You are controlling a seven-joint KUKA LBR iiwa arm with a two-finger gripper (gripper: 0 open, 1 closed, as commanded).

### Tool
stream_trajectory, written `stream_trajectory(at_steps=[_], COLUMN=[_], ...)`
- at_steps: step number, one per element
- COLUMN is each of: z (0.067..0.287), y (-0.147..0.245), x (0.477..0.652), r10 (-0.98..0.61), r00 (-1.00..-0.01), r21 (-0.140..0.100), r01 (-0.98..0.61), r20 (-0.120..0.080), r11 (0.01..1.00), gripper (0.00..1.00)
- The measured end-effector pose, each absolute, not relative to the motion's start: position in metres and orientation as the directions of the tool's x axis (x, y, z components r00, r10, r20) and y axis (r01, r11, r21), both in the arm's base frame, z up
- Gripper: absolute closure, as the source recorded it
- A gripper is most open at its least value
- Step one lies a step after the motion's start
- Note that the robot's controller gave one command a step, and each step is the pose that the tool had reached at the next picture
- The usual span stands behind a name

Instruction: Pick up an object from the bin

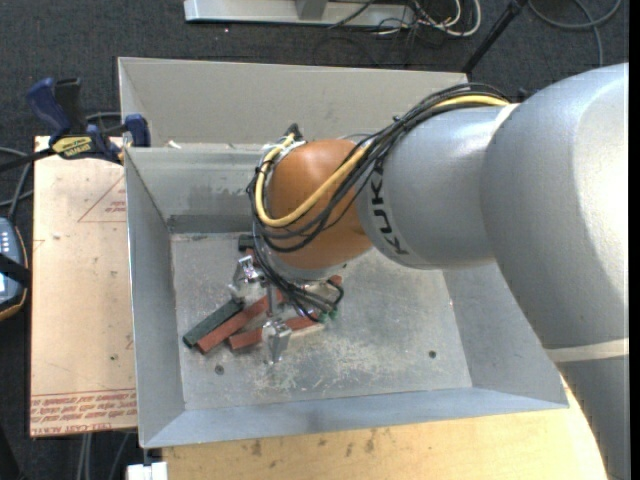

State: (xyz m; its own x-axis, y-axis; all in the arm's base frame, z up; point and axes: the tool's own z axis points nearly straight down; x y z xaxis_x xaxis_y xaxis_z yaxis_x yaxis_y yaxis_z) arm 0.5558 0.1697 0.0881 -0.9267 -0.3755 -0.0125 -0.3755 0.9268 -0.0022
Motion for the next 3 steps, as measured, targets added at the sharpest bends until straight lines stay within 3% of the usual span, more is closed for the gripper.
stream_trajectory(at_steps=[1,3], z=[0.0837,0.0854], y=[0.1557,0.156], x=[0.5544,0.5543], r10=[-0.221,-0.221], r00=[-0.974,-0.975], r21=[0.014,0.013], r01=[-0.222,-0.222], r20=[-0.04,-0.035], r11=[0.975,0.975], gripper=[1.0,1.0])
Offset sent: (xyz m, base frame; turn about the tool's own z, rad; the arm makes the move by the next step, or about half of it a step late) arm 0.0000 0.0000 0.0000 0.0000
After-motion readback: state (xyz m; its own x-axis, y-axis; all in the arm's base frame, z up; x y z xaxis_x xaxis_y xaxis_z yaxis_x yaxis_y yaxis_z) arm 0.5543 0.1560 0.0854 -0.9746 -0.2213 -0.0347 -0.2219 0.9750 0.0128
